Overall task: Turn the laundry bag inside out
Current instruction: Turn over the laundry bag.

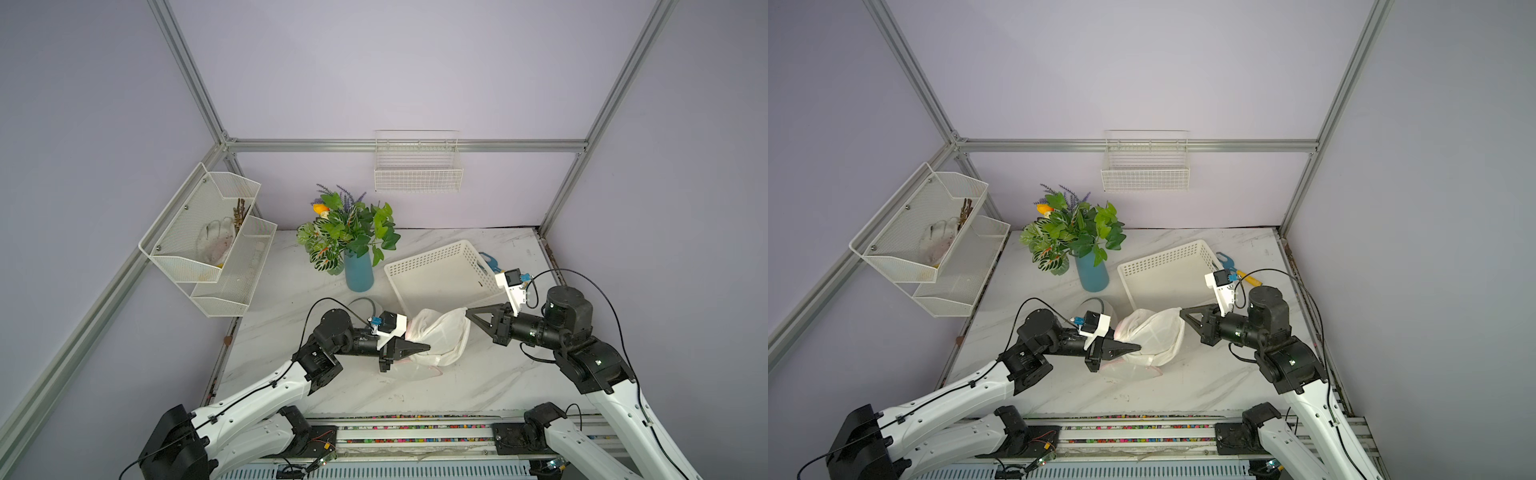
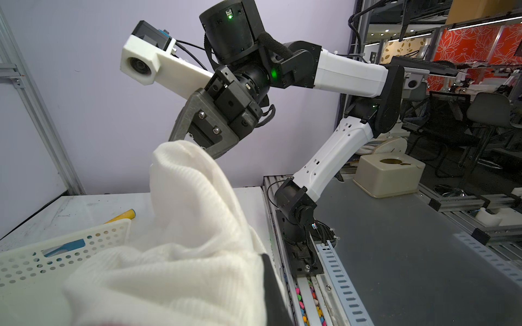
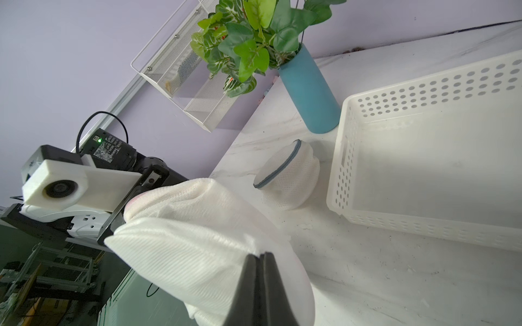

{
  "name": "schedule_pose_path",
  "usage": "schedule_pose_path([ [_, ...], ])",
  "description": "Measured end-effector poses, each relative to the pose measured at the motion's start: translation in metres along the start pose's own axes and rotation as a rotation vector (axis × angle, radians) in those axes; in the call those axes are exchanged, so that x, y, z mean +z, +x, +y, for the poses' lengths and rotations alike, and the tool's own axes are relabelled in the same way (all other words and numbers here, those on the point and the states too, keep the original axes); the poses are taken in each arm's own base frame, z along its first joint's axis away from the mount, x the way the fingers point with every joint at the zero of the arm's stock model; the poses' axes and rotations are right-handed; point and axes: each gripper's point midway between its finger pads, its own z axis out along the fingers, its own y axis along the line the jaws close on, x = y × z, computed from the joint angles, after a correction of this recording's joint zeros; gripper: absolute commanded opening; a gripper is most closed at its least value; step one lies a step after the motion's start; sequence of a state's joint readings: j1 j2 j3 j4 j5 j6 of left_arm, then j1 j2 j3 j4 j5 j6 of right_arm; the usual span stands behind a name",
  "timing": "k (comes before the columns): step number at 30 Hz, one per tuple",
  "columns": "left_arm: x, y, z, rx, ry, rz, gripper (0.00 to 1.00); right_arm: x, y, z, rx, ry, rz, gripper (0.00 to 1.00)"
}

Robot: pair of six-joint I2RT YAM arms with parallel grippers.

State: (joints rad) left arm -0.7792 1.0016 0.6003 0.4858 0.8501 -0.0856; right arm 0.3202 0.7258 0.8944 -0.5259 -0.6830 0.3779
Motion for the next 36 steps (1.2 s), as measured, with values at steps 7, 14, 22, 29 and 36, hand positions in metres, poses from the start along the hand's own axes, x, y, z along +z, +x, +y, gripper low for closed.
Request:
schedule_pose_path([
  [7,-0.003,-0.013,-0.01,0.055,0.042,-0.004,0.0,0.006,0.0,-0.018,0.036,0.079,0.015,0.0],
  [14,-0.008,-0.027,-0.003,0.121,-0.037,-0.028,0.0,0.026,0.038,-0.036,0.129,0.047,0.171,0.45],
  [22,-0.005,-0.049,0.04,0.025,-0.242,-0.069,0.0,-0.002,0.009,-0.038,0.07,0.202,0.022,0.73],
  [29,0.005,-0.026,0.045,-0.155,-0.209,-0.032,0.0,-0.026,-0.019,-0.01,-0.183,0.184,-0.09,0.74],
  [36,0.011,-0.005,0.03,-0.28,-0.029,0.027,0.0,-0.009,-0.004,0.019,-0.355,-0.029,0.007,0.75],
])
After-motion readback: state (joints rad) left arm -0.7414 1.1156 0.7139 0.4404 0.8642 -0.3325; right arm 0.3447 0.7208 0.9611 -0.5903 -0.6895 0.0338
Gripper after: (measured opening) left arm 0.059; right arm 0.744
